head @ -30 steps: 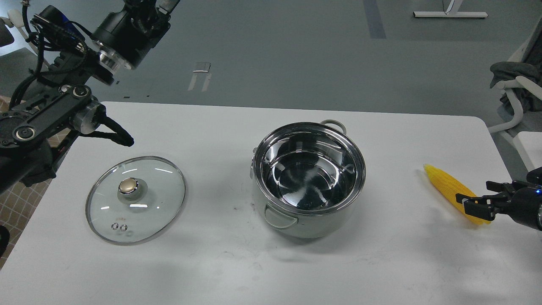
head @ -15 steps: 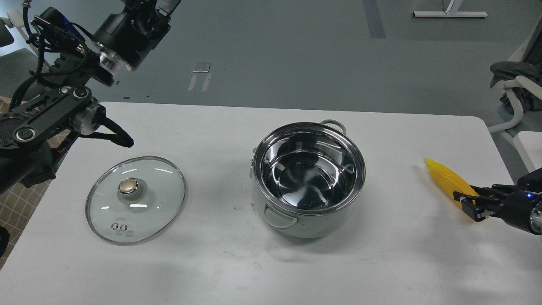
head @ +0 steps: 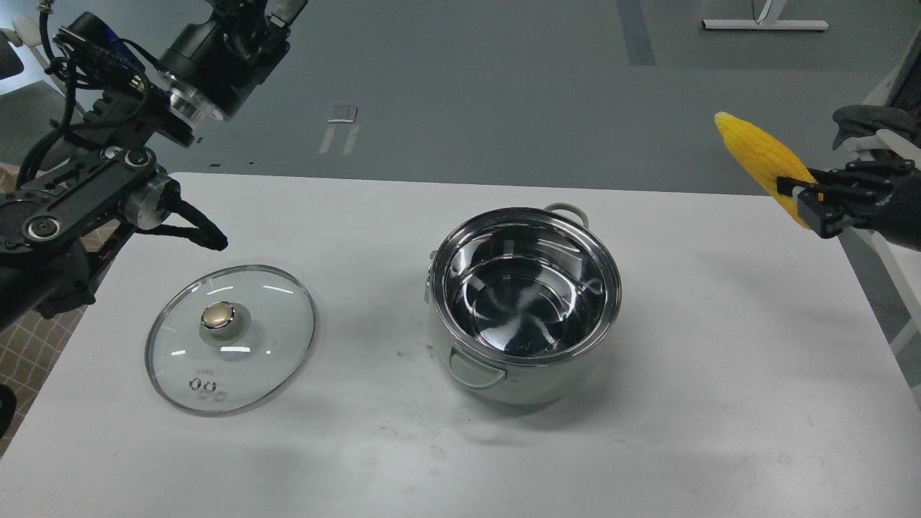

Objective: Open pot and put corn in
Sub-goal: 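Lift the corn cob with the right gripper and carry it over the pot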

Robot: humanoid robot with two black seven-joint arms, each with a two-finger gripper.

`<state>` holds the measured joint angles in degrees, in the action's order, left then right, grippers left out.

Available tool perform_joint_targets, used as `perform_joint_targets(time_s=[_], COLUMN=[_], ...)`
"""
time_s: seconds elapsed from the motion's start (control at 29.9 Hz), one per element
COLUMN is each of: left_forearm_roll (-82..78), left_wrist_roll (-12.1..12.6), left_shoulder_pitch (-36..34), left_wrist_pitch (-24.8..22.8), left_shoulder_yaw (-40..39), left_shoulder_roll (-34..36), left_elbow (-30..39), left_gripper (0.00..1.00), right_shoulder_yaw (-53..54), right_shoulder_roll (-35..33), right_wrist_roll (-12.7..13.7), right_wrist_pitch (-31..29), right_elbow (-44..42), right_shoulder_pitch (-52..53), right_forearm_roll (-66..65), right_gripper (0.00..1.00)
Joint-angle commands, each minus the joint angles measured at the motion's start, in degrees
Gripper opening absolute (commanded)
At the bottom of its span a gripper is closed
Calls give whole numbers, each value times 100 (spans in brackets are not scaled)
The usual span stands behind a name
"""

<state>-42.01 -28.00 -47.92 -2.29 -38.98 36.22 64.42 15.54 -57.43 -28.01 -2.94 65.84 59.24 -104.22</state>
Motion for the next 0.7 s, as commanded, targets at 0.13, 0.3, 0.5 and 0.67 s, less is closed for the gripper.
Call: perform_joint_targets(time_s=[0.13, 0.3, 0.5, 0.67], left_forearm_roll=[0, 0, -9, -18], left_wrist_roll=[0, 0, 0, 0], left_shoulder_pitch=[-7, -7, -7, -7], left_wrist_pitch=[0, 0, 0, 0], left_shoulder_yaw=[5, 5, 14, 14], left_shoulder_roll=[8, 8, -79, -194], left_elbow=[0, 0, 0, 0], left_gripper=[97, 97, 97, 97], right_shoulder_yaw=[-787, -1597, -2432, -3127], right_shoulder_roll=[942, 1682, 1973, 2061], right_wrist_roll=[1, 1, 1, 1], right_wrist_pitch=[-400, -444, -549, -593], right_elbow=[44, -10, 464, 843], right_shoulder_pitch=[1447, 2179, 2644, 2830], right_forearm_roll=[77, 481, 543, 543], right_gripper=[0, 0, 0, 0])
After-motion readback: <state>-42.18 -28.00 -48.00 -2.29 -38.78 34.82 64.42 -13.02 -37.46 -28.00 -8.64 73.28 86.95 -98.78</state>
